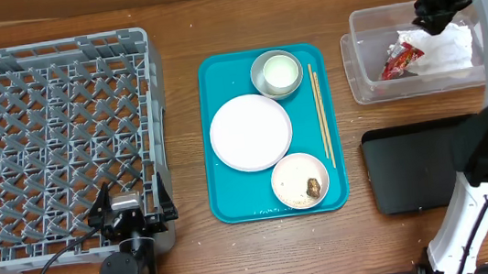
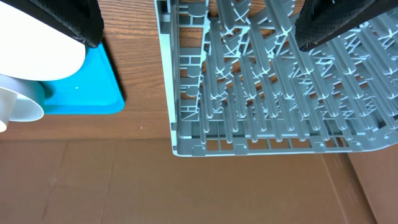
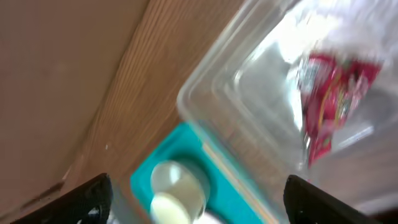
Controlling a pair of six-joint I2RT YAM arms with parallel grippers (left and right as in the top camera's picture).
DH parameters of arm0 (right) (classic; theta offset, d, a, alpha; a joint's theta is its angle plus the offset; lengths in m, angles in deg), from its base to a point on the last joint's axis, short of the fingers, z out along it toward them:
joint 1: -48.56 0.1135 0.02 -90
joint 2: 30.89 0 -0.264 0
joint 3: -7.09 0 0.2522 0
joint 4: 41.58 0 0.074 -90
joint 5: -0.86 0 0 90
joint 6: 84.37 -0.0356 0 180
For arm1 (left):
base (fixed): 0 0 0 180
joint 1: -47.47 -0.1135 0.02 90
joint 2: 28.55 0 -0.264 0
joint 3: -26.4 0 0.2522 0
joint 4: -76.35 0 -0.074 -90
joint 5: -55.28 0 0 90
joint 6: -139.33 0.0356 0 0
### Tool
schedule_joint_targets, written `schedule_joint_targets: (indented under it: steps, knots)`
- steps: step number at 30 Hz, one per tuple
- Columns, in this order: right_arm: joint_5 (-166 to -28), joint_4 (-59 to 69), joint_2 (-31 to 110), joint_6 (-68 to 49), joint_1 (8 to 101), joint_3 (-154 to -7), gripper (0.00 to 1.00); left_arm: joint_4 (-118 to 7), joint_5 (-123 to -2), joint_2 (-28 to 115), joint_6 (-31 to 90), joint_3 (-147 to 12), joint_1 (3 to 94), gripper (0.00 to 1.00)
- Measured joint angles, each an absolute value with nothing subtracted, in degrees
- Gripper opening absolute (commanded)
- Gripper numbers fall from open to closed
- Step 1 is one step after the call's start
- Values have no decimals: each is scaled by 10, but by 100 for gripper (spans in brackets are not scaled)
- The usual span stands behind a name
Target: Sort waste into correct bins and load items into the dishwasher
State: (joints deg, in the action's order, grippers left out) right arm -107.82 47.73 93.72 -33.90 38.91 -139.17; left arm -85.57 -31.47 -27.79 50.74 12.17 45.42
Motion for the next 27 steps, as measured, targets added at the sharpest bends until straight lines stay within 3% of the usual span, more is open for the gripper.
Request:
schedule_joint_targets:
  steps: [4, 9, 16, 27]
  knots:
    - [-1130, 546, 863, -294, 413, -1394, 93, -855, -315, -278, 507, 122, 454, 100]
    - [-1093, 625, 804, -239, 548, -1399, 100, -856, -315, -278, 507, 122, 454, 100]
    - [-1048, 582, 814, -224, 725, -1323, 100, -856, -315, -278, 507, 122, 454, 100]
    - [-940, 462, 816, -243, 853, -1214, 100, -856, -315, -278, 507, 122, 454, 100]
